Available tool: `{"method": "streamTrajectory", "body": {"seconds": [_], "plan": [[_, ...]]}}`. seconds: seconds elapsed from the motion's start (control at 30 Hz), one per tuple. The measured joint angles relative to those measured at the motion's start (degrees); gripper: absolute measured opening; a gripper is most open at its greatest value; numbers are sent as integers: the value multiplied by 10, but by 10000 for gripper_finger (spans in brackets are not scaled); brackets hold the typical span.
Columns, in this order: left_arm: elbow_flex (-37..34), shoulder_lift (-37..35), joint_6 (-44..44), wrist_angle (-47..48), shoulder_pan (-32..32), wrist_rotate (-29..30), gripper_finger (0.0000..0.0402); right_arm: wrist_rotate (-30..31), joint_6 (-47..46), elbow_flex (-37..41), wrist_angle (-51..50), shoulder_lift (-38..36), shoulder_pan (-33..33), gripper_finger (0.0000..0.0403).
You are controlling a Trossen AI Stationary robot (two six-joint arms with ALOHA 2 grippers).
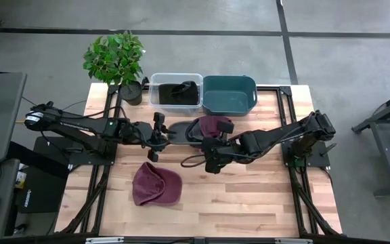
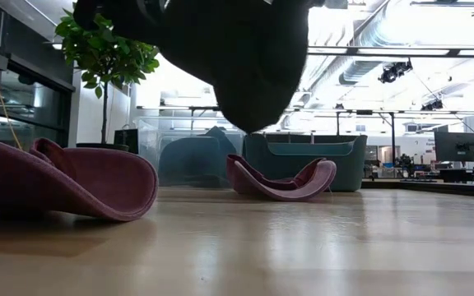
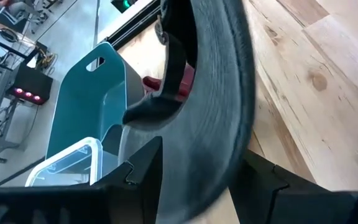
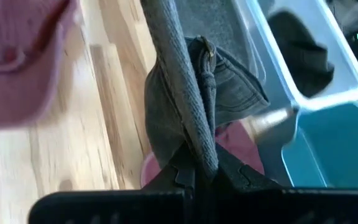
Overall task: Pick & Place hat
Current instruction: Put the black cap into the transparent bin
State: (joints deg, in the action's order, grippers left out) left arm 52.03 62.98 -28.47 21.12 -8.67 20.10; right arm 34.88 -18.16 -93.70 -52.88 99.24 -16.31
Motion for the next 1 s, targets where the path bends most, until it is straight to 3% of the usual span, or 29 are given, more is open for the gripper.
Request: {"method": "streamTrajectory", "body": {"seconds": [0.13, 0.37, 0.47, 0.63, 0.87, 1.0], "plan": [[0, 0, 0, -3, 0, 0, 147, -14, 30, 0, 48, 0, 2, 10], [0, 0, 0, -7, 0, 13, 142, -22, 32, 0, 48, 0, 6, 10], [0, 0, 0, -7, 0, 26, 115, -22, 32, 0, 48, 0, 6, 10], [0, 0, -4, 1, -1, 32, 18, -14, 32, 0, 48, 0, 6, 10], [0, 0, -2, 0, -1, 36, 4, -4, 32, 0, 47, 0, 6, 16], [0, 0, -3, -3, 0, 47, 2, 6, 16, 0, 49, 0, 6, 66]]}}
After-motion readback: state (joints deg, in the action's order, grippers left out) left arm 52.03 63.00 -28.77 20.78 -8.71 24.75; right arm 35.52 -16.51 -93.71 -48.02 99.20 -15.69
